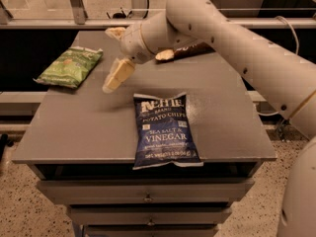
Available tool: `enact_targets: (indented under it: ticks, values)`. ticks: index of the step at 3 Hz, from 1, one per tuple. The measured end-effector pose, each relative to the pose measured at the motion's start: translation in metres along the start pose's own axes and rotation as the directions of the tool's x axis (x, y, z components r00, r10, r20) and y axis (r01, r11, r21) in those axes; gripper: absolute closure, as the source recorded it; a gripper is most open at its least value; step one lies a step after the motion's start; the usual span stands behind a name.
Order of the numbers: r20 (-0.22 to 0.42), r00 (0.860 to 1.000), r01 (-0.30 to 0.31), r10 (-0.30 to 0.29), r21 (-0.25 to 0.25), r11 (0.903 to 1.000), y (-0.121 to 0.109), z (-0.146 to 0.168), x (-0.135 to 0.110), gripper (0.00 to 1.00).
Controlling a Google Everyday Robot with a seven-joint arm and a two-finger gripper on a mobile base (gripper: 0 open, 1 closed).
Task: Pick green jalapeno chip bag
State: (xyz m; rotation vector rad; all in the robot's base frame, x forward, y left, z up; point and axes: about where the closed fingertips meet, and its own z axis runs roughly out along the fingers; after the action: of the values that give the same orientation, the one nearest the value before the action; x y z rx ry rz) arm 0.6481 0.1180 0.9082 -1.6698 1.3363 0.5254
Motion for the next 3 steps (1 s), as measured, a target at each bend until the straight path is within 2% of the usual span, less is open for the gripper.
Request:
enact_targets:
  ticks: [1,2,3]
  values:
    - [0.060,0.996,-0.064,0.063,0.006,0.9979,-0.016,0.062,-0.011,0.00]
    - [0.091,0.991,-0.100,0.101,-0.008,0.9949,-0.023,0.097,-0.021,0.00]
    - [0.094,0.984,-0.149,0.152,-0.035,0.9882,-0.020,0.128,-0.023,0.00]
